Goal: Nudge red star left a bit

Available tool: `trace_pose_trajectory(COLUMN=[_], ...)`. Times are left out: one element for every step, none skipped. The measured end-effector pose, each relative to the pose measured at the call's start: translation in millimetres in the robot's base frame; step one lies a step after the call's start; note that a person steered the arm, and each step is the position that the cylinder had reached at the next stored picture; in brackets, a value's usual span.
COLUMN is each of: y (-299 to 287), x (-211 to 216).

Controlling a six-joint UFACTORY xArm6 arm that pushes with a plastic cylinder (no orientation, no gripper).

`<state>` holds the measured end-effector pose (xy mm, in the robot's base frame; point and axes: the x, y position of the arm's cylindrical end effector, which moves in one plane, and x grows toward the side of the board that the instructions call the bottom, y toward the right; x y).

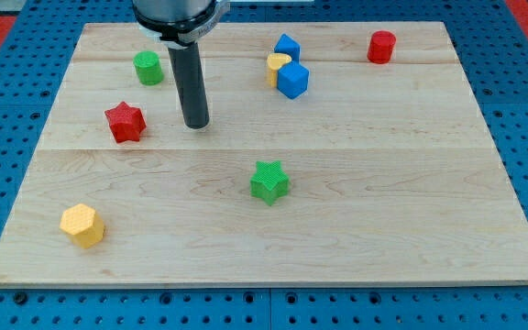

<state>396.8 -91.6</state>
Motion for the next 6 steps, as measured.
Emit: trace_pose_trajectory(y=[0.0,-2.6,-23.2,-50.4,-72.2,-84.5], x=[1.6,19.3,26.9,31.9,31.9,32.1])
